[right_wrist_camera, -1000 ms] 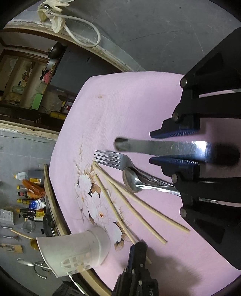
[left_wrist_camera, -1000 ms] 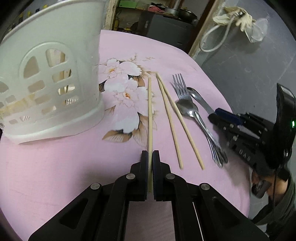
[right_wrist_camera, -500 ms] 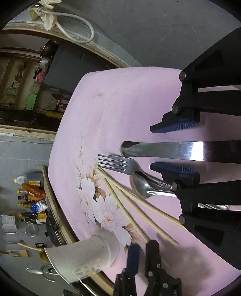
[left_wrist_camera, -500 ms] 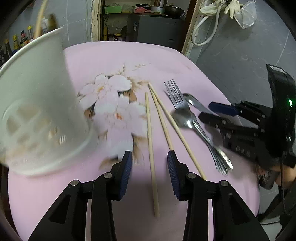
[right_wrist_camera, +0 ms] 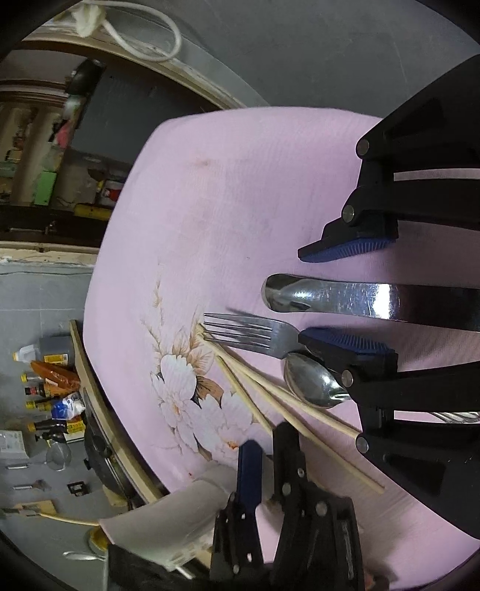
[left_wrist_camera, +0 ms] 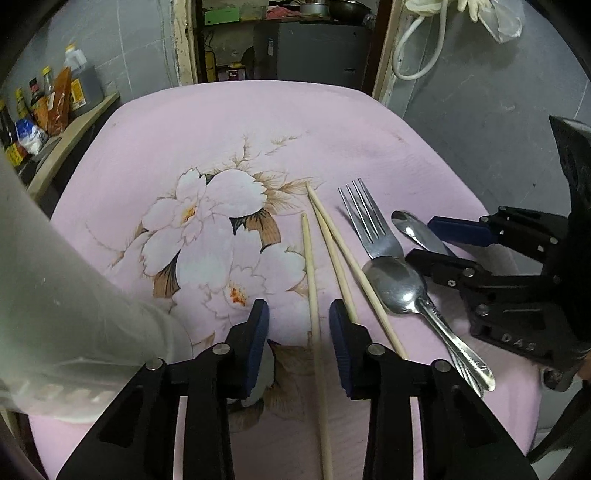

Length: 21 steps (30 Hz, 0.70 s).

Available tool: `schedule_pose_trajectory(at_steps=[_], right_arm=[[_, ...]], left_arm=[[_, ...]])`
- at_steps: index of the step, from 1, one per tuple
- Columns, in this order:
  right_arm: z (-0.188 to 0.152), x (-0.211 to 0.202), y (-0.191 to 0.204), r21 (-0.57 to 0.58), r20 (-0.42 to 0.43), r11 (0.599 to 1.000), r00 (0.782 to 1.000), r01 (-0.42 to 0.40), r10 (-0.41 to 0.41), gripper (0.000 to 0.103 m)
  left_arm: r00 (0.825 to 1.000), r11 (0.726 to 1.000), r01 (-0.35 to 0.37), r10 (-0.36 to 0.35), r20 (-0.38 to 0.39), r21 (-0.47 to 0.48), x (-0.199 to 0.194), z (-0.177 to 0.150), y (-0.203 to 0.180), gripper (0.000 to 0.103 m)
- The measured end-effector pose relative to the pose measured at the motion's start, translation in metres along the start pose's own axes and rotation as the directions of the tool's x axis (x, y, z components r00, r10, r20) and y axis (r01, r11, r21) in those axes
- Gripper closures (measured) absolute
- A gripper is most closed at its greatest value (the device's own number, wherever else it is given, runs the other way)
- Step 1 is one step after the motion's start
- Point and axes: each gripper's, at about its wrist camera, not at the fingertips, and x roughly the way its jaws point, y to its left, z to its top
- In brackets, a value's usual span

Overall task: Organize utensils
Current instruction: 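Close left tool on a chopstick while right tool closes on the knife, then lift the chopstick with left tool while right tool lifts the knife toward the holder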

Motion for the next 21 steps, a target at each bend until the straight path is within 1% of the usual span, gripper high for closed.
schedule_pose_trajectory(at_steps=[3, 4, 7, 9, 11, 12, 13, 14, 16, 18, 21], right_arm=[[-0.001, -0.001, 0.003, -0.022, -0.011, 1.0, 1.0, 0.003, -0.004, 0.068], [0.0, -0.001, 0.005, -0.025, -0.014, 1.0, 1.0, 0.005, -0.005, 0.068], [0.002, 0.001, 0.002, -0.008, -0.031, 1.0, 0.999, -0.012, 0.012, 0.069], [0.004, 0.001, 0.0, 0.008, -0.044, 1.0, 0.999, -0.028, 0.029, 0.072], [0.006, 0.0, 0.002, 0.013, -0.055, 1.0, 0.998, -0.028, 0.029, 0.079], [0.006, 0.0, 0.004, 0.005, -0.058, 1.0, 0.998, -0.02, 0.021, 0.08], [0.007, 0.0, 0.008, -0.008, -0.059, 1.0, 0.998, -0.012, 0.012, 0.086], [0.007, -0.001, 0.01, -0.006, -0.059, 1.0, 0.998, -0.012, 0.011, 0.088], [0.006, -0.002, 0.01, 0.004, -0.051, 1.0, 0.999, -0.007, 0.007, 0.089], [0.002, -0.008, 0.008, 0.021, -0.018, 1.0, 1.0, -0.006, 0.006, 0.089], [-0.009, -0.021, 0.012, 0.031, 0.065, 1.0, 0.998, 0.003, -0.005, 0.089]], left_arm=[[1.0, 0.999, -0.021, 0.021, -0.005, 0.038, 0.006, 0.001, -0.004, 0.083], [1.0, 0.998, -0.025, 0.026, -0.006, 0.051, 0.007, 0.001, -0.005, 0.084], [0.999, 0.997, -0.035, 0.036, -0.006, 0.074, 0.016, 0.005, -0.012, 0.088], [1.0, 0.998, -0.01, 0.01, -0.014, 0.061, 0.018, 0.005, -0.013, 0.101], [1.0, 1.0, 0.011, -0.01, -0.013, 0.026, 0.018, 0.005, -0.01, 0.101], [1.0, 1.0, 0.02, -0.02, -0.004, 0.007, 0.017, 0.003, -0.008, 0.101], [1.0, 1.0, 0.025, -0.025, 0.002, -0.005, 0.017, 0.002, -0.006, 0.101], [0.999, 0.999, 0.035, -0.035, 0.01, -0.02, 0.014, 0.0, -0.006, 0.101], [0.997, 0.997, 0.068, -0.067, 0.041, -0.041, 0.006, -0.006, -0.005, 0.101], [0.992, 0.995, 0.089, -0.084, 0.09, -0.045, -0.007, -0.011, -0.006, 0.101], [0.976, 0.991, 0.125, -0.115, 0.184, -0.042, -0.029, -0.02, -0.005, 0.101]])
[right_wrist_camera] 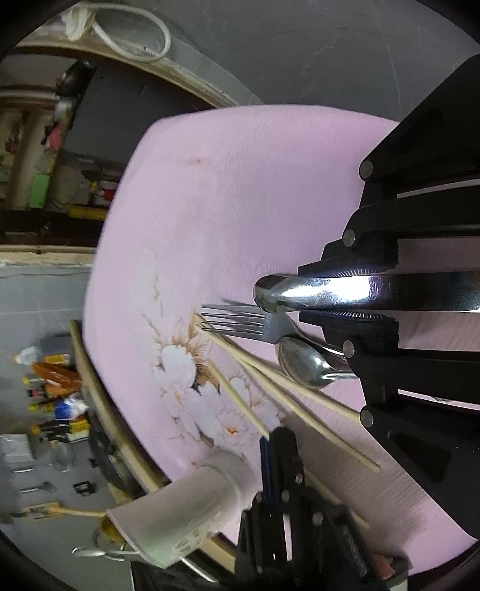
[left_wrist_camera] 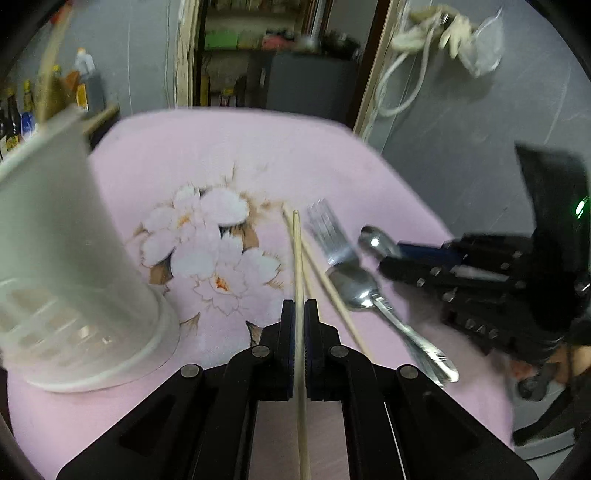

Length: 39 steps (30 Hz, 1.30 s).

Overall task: Organize utensils
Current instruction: 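Lift the chopstick with left tool while right tool lifts the knife toward the holder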

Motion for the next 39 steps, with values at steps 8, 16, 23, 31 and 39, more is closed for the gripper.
schedule_pose_trajectory(at_steps=[8, 16, 23, 31, 39], right_arm=[[-0.027, -0.051, 0.035, -0.063, 0.278, 0.995, 0.959, 0.077, -0.057, 0.089], [-0.035, -0.086, 0.064, -0.073, 0.521, 0.984, 0.847, 0.165, -0.104, 0.089], [-0.03, -0.11, 0.084, -0.057, 0.666, 0.976, 0.736, 0.211, -0.12, 0.09], [-0.011, -0.124, 0.093, -0.062, 0.71, 0.981, 0.699, 0.182, -0.085, 0.09], [0.028, -0.132, 0.103, -0.09, 0.744, 0.996, 0.665, 0.009, 0.061, 0.09]], left_arm=[[0.962, 0.999, 0.046, -0.036, 0.271, -0.029, -0.049, -0.009, 0.003, 0.101], [0.869, 0.997, 0.006, 0.03, 0.493, -0.071, -0.091, -0.019, 0.003, 0.101], [0.793, 0.996, -0.06, 0.088, 0.602, -0.066, -0.117, -0.021, 0.004, 0.101], [0.769, 0.994, -0.038, 0.095, 0.632, -0.102, -0.135, -0.019, 0.024, 0.101], [0.69, 0.987, -0.007, 0.121, 0.714, -0.161, -0.179, -0.006, 0.067, 0.101]])
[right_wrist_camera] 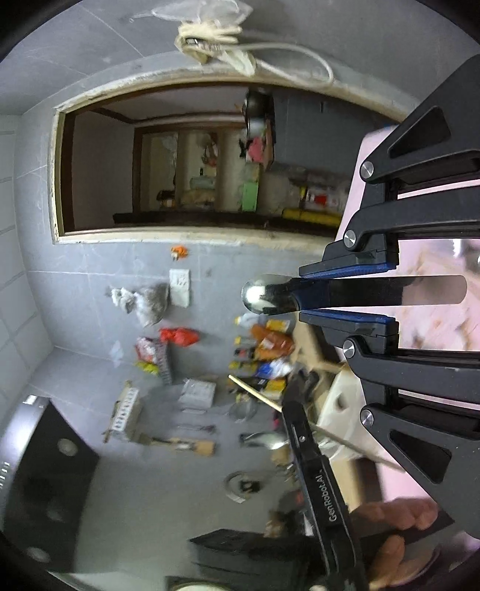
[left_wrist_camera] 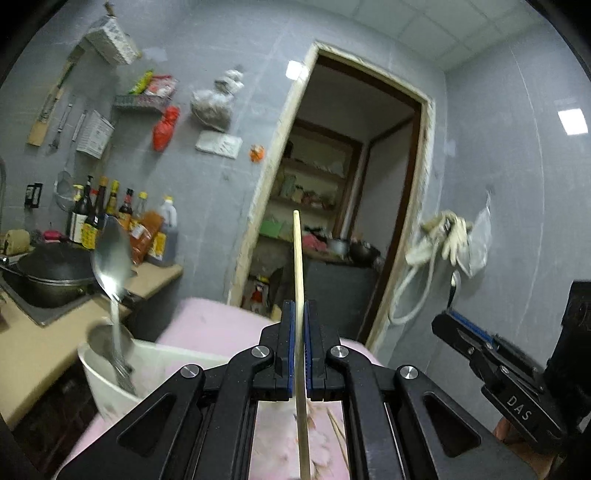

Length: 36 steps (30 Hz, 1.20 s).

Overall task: Organize utensils
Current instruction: 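Lift the chopstick with left tool while right tool lifts the knife toward the holder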

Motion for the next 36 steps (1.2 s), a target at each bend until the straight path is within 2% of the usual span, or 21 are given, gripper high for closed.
schedule_pose_trajectory(at_steps=[5, 11, 19, 24, 36], right_arm=[[0.02, 0.026, 0.011, 0.066, 0.035, 0.993, 0.995, -0.096, 0.094, 0.09], [0.033, 0.057, 0.027, 0.138, 0.078, 0.973, 0.982, -0.184, 0.174, 0.09], [0.027, 0.081, 0.045, 0.12, 0.092, 0.978, 0.982, -0.173, 0.163, 0.089], [0.017, 0.089, 0.047, 0.116, 0.077, 0.98, 0.985, -0.161, 0.152, 0.089], [-0.006, 0.101, 0.043, 0.136, 0.057, 0.979, 0.988, -0.152, 0.145, 0.089]], left_arm=[[0.995, 0.996, -0.051, 0.057, 0.08, -0.069, -0.005, 0.032, 0.042, 0.101], [0.975, 0.986, -0.128, 0.145, 0.166, -0.11, -0.011, 0.053, 0.082, 0.101], [0.951, 0.975, -0.186, 0.209, 0.228, -0.119, -0.005, 0.048, 0.104, 0.101], [0.937, 0.973, -0.201, 0.224, 0.27, -0.11, -0.002, 0.033, 0.105, 0.101], [0.908, 0.96, -0.265, 0.278, 0.314, -0.086, 0.005, 0.017, 0.104, 0.101]])
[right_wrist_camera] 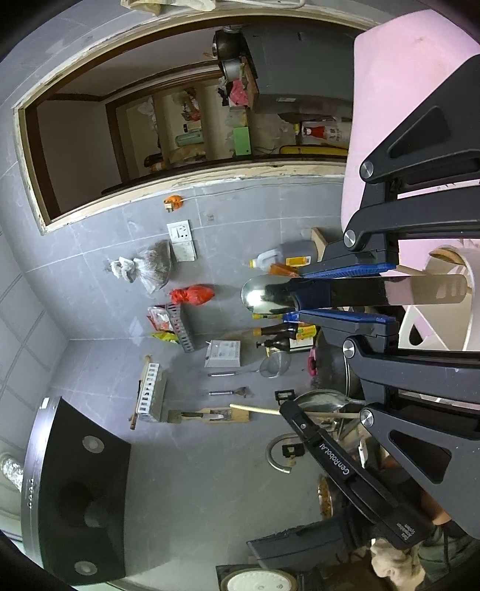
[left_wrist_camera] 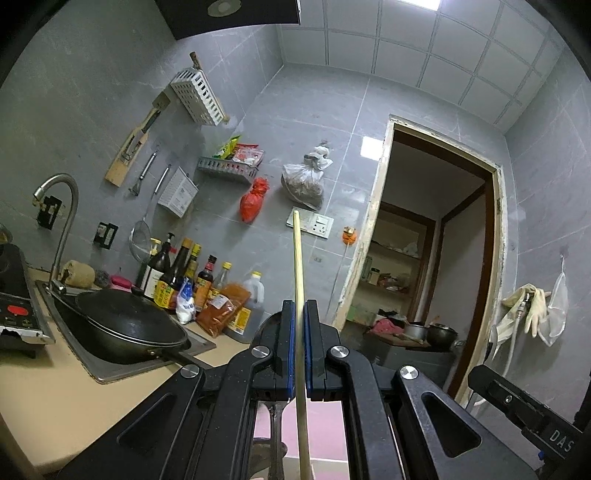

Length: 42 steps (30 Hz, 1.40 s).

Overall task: Organize utensils
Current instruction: 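Lift the chopstick with left tool while right tool lifts the knife toward the holder, then drop the chopstick into the white holder while right tool drops the knife in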

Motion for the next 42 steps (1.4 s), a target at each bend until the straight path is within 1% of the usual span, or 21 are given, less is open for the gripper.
schedule_pose_trajectory(at_steps=[5, 8, 12, 18, 25, 27, 31, 37, 40, 42], right_arm=[[-0.005, 0.004, -0.001, 0.001, -0.02, 1.0, 1.0, -0.002, 0.002, 0.089], [-0.008, 0.005, 0.0, -0.004, -0.027, 1.0, 1.0, -0.001, 0.001, 0.089], [-0.012, 0.007, 0.002, -0.014, -0.038, 1.0, 0.999, -0.002, 0.001, 0.089], [-0.016, 0.012, 0.002, -0.011, -0.072, 1.0, 0.997, -0.004, 0.003, 0.089], [-0.024, 0.016, 0.001, 0.0, -0.113, 1.0, 0.994, -0.004, 0.004, 0.088], [-0.026, 0.018, 0.001, 0.003, -0.124, 1.0, 0.992, -0.005, 0.005, 0.088], [-0.028, 0.018, 0.001, 0.001, -0.133, 1.0, 0.991, -0.004, 0.004, 0.088], [-0.026, 0.013, 0.001, 0.011, -0.112, 1.0, 0.994, -0.007, 0.008, 0.083], [-0.023, 0.01, 0.002, 0.013, -0.097, 1.0, 0.995, -0.01, 0.012, 0.079], [-0.022, 0.008, 0.003, 0.013, -0.091, 1.0, 0.996, -0.011, 0.012, 0.078]], left_arm=[[1.0, 0.999, -0.02, 0.019, 0.012, 0.029, -0.002, -0.012, -0.004, 0.101], [1.0, 0.999, -0.027, 0.027, 0.004, 0.044, -0.001, -0.018, -0.006, 0.101], [0.999, 0.997, -0.026, 0.028, -0.022, 0.073, -0.002, -0.024, -0.01, 0.101], [0.996, 0.991, -0.003, 0.015, -0.09, 0.132, -0.007, -0.029, -0.017, 0.101], [0.982, 0.984, 0.047, -0.014, -0.187, 0.169, -0.013, -0.04, -0.024, 0.101], [0.975, 0.985, 0.056, -0.019, -0.222, 0.163, -0.012, -0.044, -0.024, 0.101], [0.965, 0.987, 0.06, -0.02, -0.26, 0.147, -0.011, -0.047, -0.021, 0.101], [0.947, 0.989, 0.089, -0.048, -0.318, 0.115, -0.014, -0.044, -0.017, 0.1], [0.94, 0.99, 0.102, -0.065, -0.335, 0.095, -0.016, -0.041, -0.014, 0.097], [0.936, 0.991, 0.105, -0.07, -0.344, 0.084, -0.017, -0.038, -0.013, 0.088]])
